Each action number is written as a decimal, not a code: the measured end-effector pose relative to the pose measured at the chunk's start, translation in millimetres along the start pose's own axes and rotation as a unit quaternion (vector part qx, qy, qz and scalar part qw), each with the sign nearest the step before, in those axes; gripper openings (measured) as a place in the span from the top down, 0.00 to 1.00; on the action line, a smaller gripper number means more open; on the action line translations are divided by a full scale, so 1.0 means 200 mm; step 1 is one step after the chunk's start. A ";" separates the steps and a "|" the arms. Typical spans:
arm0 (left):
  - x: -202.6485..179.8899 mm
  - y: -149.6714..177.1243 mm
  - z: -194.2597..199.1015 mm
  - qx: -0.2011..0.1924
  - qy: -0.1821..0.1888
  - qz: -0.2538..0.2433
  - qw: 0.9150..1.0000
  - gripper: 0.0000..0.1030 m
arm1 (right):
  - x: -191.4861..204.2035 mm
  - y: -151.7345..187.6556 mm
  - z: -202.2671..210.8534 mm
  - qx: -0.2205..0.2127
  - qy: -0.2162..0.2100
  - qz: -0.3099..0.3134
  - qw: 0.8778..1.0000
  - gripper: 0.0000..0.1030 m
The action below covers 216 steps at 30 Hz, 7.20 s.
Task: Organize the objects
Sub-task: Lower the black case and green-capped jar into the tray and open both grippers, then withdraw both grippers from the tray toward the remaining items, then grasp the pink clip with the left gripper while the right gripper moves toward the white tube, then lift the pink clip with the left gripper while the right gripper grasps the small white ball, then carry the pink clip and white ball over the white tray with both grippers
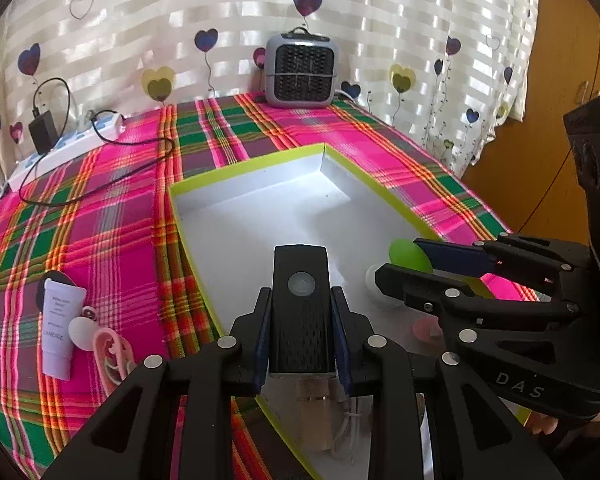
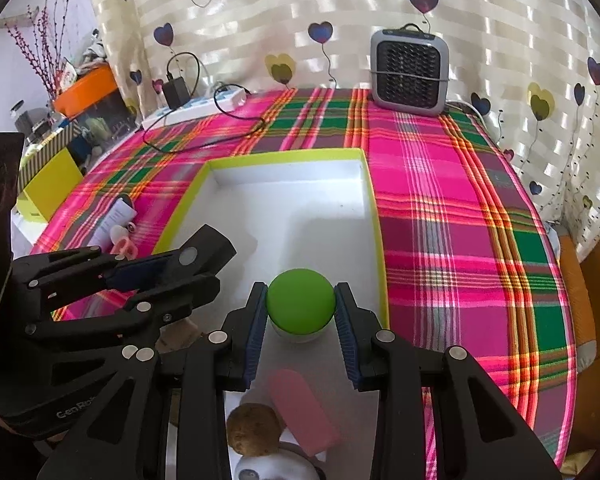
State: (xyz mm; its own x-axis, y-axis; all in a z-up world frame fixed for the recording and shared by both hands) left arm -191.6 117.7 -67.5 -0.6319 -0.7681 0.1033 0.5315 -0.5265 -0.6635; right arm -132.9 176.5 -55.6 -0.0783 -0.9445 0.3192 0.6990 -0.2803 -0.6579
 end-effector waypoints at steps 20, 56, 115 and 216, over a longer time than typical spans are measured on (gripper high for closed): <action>0.02 0.00 -0.02 0.008 0.021 0.018 1.000 0.75 | 0.01 0.01 0.04 -0.009 0.004 0.004 1.000 0.66; 0.59 0.18 0.17 -0.032 -0.070 0.135 0.988 0.75 | 0.43 -0.09 0.00 -0.037 -0.050 0.069 0.996 0.66; 0.92 0.29 0.24 -0.040 -0.120 0.208 0.970 0.80 | 0.68 -0.11 -0.21 0.019 -0.086 0.101 0.991 0.66; 0.30 0.08 0.32 -0.057 -0.091 0.101 0.989 0.80 | 0.39 -0.11 0.09 -0.016 -0.109 0.095 0.989 0.76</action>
State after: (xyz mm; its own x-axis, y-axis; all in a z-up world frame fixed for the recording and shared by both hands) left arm -184.8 40.5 -24.1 -0.4021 -0.9116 0.0858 0.5626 -0.3199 -0.7623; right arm -141.2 112.4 -4.8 0.2093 -0.9221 0.3255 0.6636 -0.1105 -0.7398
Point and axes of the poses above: each gripper's, at about its wrist camera, not at the fingertips, and z roughly against the way its jaws point, x to its left, y to its underside, the point moved 7 cm from there along -z, roughly the way its jaws point, and after that the axes turned 15 degrees about -y, right-handed, at the moved point
